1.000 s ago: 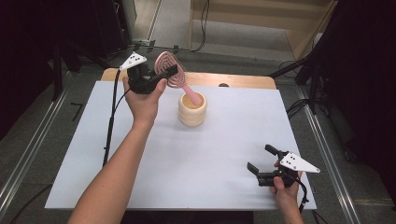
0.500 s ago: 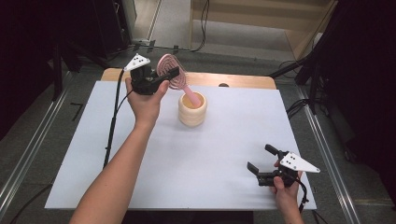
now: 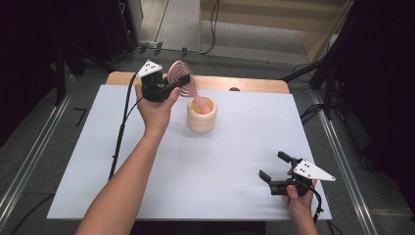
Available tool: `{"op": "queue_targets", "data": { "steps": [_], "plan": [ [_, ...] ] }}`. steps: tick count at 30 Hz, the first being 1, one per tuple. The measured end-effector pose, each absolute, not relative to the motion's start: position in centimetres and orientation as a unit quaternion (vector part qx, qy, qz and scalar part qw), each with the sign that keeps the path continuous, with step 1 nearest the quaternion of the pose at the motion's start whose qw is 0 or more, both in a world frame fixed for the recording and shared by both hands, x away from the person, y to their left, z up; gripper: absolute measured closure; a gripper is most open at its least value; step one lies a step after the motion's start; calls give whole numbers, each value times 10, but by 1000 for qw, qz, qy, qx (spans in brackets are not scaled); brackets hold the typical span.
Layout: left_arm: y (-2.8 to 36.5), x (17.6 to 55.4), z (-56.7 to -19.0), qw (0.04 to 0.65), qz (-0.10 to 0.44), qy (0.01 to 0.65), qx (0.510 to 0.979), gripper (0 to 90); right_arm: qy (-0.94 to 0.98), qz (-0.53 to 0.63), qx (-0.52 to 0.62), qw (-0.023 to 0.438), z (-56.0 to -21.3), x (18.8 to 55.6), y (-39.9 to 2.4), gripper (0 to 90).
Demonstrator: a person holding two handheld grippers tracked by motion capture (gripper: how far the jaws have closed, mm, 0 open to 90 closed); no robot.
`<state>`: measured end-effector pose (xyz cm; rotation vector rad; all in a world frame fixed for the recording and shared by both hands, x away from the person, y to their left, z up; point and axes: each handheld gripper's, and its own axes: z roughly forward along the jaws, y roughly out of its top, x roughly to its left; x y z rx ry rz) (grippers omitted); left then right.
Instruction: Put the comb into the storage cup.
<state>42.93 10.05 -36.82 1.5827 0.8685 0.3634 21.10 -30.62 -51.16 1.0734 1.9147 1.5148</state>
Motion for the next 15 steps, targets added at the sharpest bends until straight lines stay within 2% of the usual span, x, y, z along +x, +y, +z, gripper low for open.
{"op": "queue_targets", "data": {
  "steps": [15],
  "plan": [
    [96,430,-385,591,156,381,693,656,697,552,392,236,-512,211,-306,0]
  ]
}}
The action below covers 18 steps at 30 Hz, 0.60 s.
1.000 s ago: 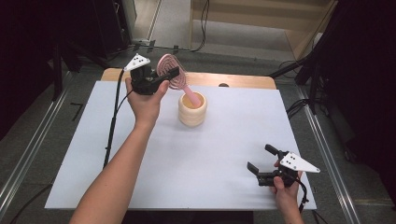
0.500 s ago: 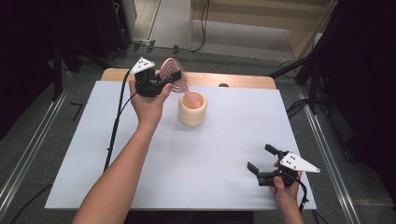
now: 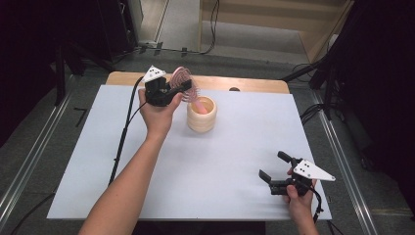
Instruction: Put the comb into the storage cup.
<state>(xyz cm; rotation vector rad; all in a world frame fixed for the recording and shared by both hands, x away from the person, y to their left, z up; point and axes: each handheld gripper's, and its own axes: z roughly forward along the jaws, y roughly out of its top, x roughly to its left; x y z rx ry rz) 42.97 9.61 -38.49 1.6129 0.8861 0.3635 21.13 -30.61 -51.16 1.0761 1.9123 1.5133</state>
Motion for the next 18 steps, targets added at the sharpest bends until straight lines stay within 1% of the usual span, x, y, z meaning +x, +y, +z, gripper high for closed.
{"op": "queue_targets", "data": {
  "steps": [18],
  "plan": [
    [92,430,-401,585,148,390,696,655,697,552,393,236,-512,211,-306,0]
  ]
}}
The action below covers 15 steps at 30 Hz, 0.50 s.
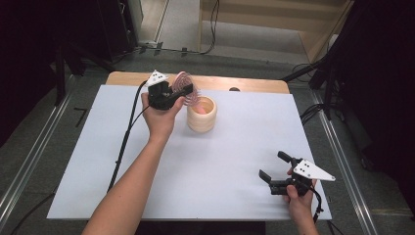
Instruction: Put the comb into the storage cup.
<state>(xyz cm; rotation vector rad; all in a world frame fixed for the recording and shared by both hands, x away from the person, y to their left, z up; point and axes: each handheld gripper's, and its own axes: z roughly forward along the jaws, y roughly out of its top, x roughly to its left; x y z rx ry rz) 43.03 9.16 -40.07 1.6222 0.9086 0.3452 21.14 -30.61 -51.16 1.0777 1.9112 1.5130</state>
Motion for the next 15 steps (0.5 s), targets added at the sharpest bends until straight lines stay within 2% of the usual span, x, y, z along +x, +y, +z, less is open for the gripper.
{"op": "queue_targets", "data": {
  "steps": [15],
  "plan": [
    [88,431,-411,578,144,398,697,655,697,551,393,236,-512,211,-306,0]
  ]
}}
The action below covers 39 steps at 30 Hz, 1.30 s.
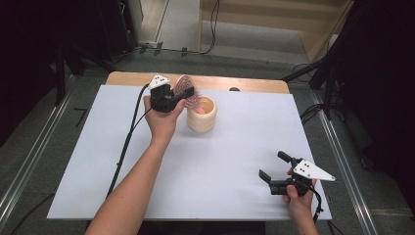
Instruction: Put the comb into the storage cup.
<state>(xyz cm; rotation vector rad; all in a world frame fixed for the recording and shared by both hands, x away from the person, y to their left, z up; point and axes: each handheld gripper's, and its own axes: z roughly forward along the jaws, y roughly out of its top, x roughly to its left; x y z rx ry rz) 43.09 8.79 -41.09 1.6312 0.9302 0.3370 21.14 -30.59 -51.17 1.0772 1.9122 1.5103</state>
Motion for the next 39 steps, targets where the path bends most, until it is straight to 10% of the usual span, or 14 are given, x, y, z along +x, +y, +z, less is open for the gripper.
{"op": "queue_targets", "data": {
  "steps": [26,39],
  "plan": [
    [86,435,-420,578,130,412,692,634,698,550,394,237,-512,212,-306,0],
    [93,435,-419,567,134,414,699,364,697,551,394,236,-512,212,-306,0]
  ]
}}
